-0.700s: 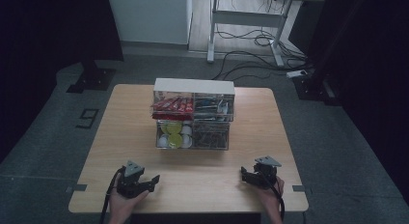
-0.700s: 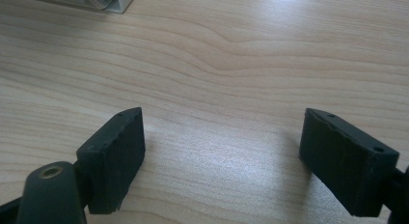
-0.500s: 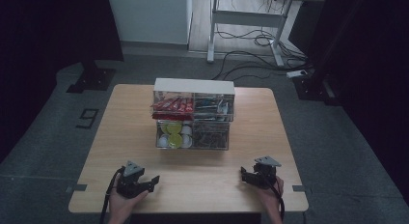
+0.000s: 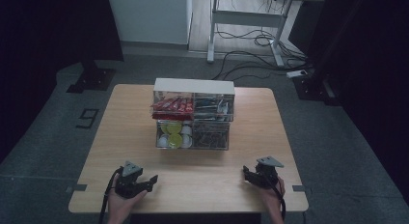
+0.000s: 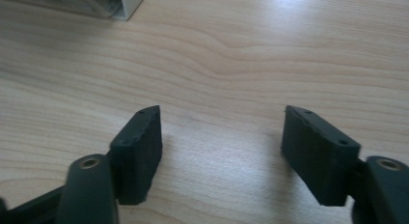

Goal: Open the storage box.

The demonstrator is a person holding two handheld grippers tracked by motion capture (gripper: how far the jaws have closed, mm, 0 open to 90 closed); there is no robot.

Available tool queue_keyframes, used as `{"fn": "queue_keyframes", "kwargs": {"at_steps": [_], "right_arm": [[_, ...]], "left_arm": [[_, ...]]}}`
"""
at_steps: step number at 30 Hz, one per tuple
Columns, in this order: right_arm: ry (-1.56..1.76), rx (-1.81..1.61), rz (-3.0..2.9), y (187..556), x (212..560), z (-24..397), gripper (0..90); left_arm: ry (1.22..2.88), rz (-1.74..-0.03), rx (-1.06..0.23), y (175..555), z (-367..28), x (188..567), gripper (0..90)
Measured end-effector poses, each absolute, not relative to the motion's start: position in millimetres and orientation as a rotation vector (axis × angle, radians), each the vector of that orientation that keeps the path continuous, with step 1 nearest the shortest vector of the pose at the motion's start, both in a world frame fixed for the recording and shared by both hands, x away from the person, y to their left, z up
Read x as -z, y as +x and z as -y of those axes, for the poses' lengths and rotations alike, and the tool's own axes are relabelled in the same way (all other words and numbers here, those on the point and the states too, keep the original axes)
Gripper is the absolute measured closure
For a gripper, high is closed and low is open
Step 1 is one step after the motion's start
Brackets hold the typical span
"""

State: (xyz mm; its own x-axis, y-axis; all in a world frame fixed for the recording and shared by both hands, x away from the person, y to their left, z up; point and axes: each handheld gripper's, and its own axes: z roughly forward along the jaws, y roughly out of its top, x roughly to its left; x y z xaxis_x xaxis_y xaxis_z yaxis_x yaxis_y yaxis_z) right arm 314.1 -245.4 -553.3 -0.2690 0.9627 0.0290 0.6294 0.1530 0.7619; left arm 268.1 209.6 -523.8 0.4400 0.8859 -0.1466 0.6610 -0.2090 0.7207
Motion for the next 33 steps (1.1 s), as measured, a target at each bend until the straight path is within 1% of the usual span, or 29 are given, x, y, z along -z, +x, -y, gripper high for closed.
{"fn": "queue_keyframes", "kwargs": {"at_steps": [3,5,8,10,11,12,15,16,17,18,19,21,25,29,30,33], "right_arm": [[1.515,-0.965,-1.949,313,549,251,37.4],[1.513,-0.976,-1.944,312,548,252,38.9],[1.503,-1.017,-1.938,309,542,254,47.4],[1.497,-1.025,-1.936,309,541,254,49.1],[1.491,-1.038,-1.932,308,538,254,51.2],[1.476,-1.055,-1.919,306,534,254,55.7],[1.457,-1.080,-1.902,303,529,254,61.7],[1.457,-1.080,-1.902,303,529,254,61.7],[1.444,-1.099,-1.891,300,524,254,65.7],[1.444,-1.099,-1.891,300,524,254,65.7],[1.434,-1.122,-1.882,299,521,255,69.3],[1.428,-1.128,-1.880,298,519,255,70.6],[1.403,-1.177,-1.870,294,511,255,77.9],[1.378,-1.204,-1.875,292,507,253,83.0],[1.378,-1.204,-1.875,292,507,253,83.0],[1.371,-1.235,-1.876,290,504,252,88.0]], "left_arm": [[1.945,-1.296,-0.376,268,-209,523,31.1],[1.944,-1.295,-0.378,268,-209,522,31.1],[1.940,-1.296,-0.380,267,-210,522,31.1],[1.940,-1.297,-0.381,267,-210,522,31.1],[1.940,-1.298,-0.381,267,-210,522,31.1],[1.940,-1.299,-0.380,267,-210,522,31.1],[1.942,-1.298,-0.378,267,-211,522,31.1],[1.942,-1.298,-0.378,267,-211,522,31.1],[1.942,-1.299,-0.379,267,-211,523,31.1],[1.942,-1.299,-0.379,267,-211,523,31.1],[1.943,-1.299,-0.377,268,-210,523,31.1],[1.941,-1.301,-0.376,268,-210,523,31.1],[1.945,-1.302,-0.372,268,-210,524,31.1],[1.950,-1.301,-0.369,268,-209,524,31.1],[1.950,-1.301,-0.369,268,-209,524,31.1],[1.951,-1.301,-0.364,268,-209,525,31.0]]}}
